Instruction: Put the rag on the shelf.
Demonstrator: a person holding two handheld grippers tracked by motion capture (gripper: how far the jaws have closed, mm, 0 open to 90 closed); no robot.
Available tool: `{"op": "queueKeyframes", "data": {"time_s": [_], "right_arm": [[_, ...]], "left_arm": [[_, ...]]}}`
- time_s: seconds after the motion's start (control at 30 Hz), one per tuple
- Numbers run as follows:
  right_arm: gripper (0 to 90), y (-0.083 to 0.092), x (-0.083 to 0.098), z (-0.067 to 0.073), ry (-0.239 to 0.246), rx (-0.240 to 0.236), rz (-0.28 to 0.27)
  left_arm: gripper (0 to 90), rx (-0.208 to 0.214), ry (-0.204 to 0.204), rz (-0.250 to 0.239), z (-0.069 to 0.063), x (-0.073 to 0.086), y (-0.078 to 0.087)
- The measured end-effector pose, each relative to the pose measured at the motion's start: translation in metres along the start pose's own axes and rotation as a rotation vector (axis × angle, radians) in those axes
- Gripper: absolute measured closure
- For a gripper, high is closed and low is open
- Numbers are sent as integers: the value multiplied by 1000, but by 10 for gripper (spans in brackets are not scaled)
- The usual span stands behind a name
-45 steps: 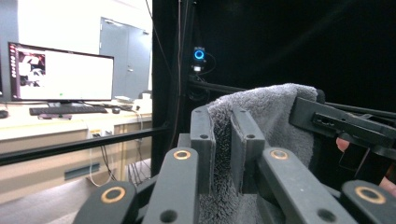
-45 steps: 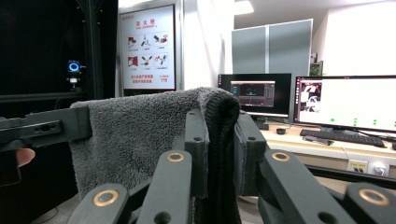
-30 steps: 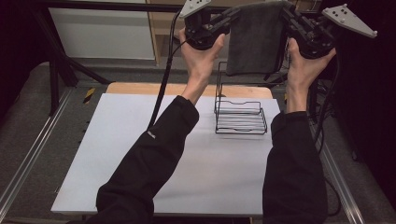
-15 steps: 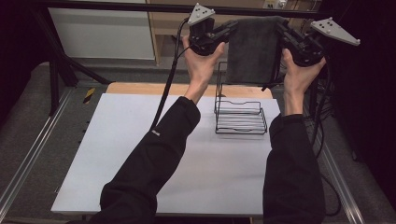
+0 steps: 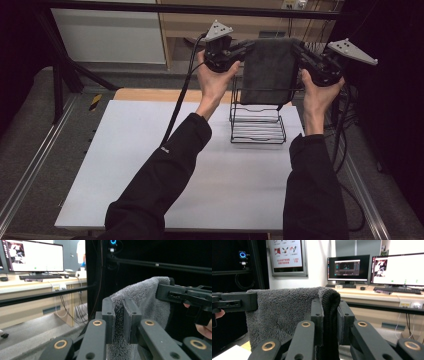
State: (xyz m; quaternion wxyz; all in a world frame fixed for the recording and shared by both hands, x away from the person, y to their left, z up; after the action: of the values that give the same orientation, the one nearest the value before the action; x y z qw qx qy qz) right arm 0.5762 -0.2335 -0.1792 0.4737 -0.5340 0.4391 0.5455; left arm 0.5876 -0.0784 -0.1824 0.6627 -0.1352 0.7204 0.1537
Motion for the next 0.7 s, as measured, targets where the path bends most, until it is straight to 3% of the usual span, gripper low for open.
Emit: {"op": "queueKeyframes", "data": {"time_s": [0.3,0.7], "right_arm": [[790,11,25,-5,-18,-19,38],[786,26,40,-7,-14,-38,63]], "left_arm": [[808,28,1,45,-11,20,1],[807,78,6,87,-28,38,5]]}}
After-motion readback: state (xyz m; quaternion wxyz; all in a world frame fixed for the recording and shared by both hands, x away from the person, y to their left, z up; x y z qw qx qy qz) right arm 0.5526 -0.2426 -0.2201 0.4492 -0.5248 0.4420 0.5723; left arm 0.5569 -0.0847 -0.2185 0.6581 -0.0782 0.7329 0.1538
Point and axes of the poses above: each handheld gripper's, and its own axes: y roughly backward along the jaws, x roughly out of its underside, z roughly to its left, the point moved 10 cm from there along -y, roughly forward along the jaws, and after that the axes turned 15 degrees about x, right-handed, at the moved point
